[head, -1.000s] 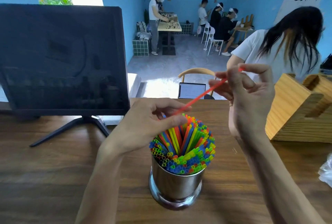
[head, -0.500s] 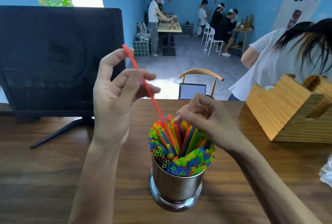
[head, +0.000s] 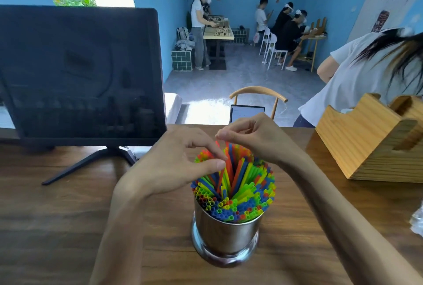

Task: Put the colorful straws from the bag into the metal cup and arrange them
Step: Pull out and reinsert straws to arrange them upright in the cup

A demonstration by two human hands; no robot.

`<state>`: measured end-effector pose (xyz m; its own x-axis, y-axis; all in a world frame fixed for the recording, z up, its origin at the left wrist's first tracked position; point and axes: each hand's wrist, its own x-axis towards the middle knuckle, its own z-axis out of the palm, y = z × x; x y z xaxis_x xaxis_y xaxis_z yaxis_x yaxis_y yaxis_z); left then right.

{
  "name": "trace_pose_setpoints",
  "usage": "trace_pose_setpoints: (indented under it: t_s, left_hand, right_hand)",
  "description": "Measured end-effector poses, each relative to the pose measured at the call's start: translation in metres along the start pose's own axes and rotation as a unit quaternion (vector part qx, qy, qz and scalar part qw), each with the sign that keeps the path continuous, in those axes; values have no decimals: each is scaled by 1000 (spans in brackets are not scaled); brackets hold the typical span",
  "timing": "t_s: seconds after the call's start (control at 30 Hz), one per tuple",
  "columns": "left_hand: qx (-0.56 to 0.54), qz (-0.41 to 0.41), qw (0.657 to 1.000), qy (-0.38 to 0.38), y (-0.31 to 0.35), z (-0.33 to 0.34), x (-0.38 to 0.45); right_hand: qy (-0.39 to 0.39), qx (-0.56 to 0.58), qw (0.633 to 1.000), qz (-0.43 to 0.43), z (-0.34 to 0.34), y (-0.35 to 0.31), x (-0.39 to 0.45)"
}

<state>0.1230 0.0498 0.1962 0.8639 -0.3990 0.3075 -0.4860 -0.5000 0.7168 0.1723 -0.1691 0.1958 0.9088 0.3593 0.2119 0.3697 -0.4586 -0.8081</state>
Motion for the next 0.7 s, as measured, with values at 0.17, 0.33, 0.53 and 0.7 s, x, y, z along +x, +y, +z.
trace_pose_setpoints:
  t_s: [0.17, 0.33, 0.53, 0.7]
  left_hand:
    - [-63, -38, 991, 110, 2, 9, 13]
    - [-86, -19, 995, 54, 1, 19, 23]
    - [-248, 25, 963, 106, 0, 10, 22]
    - [-404, 30, 883, 235, -4, -13, 9]
  right_hand:
    - [150, 72, 980, -104, -13, -30, -5]
    - [254, 147, 927, -234, -21, -53, -18]
    - [318, 237, 880, -262, -32, -44, -27]
    - [235, 243, 920, -197, -32, -18, -37]
